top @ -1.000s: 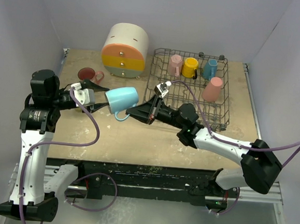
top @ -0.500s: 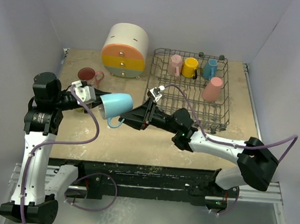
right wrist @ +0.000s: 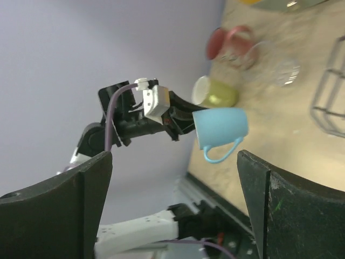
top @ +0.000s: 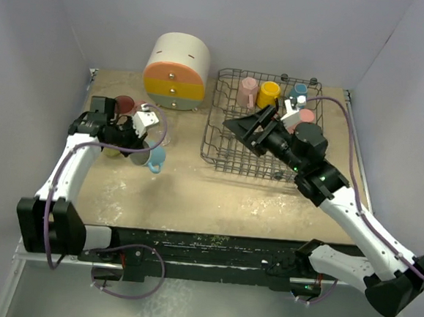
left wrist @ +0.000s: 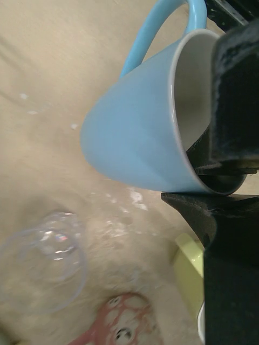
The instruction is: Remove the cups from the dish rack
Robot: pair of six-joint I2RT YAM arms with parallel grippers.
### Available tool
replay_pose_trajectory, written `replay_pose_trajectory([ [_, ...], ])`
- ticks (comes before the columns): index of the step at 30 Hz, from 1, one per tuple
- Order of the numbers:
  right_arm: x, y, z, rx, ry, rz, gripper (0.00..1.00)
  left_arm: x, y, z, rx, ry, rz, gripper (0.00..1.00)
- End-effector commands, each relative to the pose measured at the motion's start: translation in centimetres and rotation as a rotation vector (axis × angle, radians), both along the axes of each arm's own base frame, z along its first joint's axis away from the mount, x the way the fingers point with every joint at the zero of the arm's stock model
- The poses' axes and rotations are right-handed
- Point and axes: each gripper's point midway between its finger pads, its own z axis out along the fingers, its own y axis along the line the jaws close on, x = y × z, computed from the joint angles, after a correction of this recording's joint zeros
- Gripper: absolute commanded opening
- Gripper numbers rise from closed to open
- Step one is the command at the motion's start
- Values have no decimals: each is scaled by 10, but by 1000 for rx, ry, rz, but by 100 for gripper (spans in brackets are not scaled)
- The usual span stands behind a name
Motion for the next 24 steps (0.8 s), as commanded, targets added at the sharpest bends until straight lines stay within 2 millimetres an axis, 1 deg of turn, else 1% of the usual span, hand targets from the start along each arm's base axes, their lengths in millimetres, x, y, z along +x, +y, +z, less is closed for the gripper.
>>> replay_pose_trajectory([
  [1,4,-54,-41,-352,40,-150,98,20,33,-15,174,34,88,0],
  [3,9,-72,-48,-454,58,-213,99,26,37,-26,215,54,100,0],
  [5,13,-88,-50,-538,69,-268,100,32,41,-35,263,65,112,0],
  [8,14,-104,-53,-613,78,-317,100,42,44,-46,319,77,135,0],
  [11,14,-110,-53,-636,77,-329,100,48,43,-58,355,101,145,0],
  [15,14,-116,-59,-667,92,-348,100,53,41,-73,416,109,145,0],
  [17,14,-120,-62,-686,101,-357,100,55,39,-77,427,110,144,0],
  [21,14,-125,-67,-717,112,-366,100,58,36,-80,435,107,141,0],
  [22,14,-127,-67,-723,113,-371,100,59,35,-80,439,106,139,3],
  [24,15,-130,-68,-735,115,-378,100,60,36,-79,450,106,140,12],
])
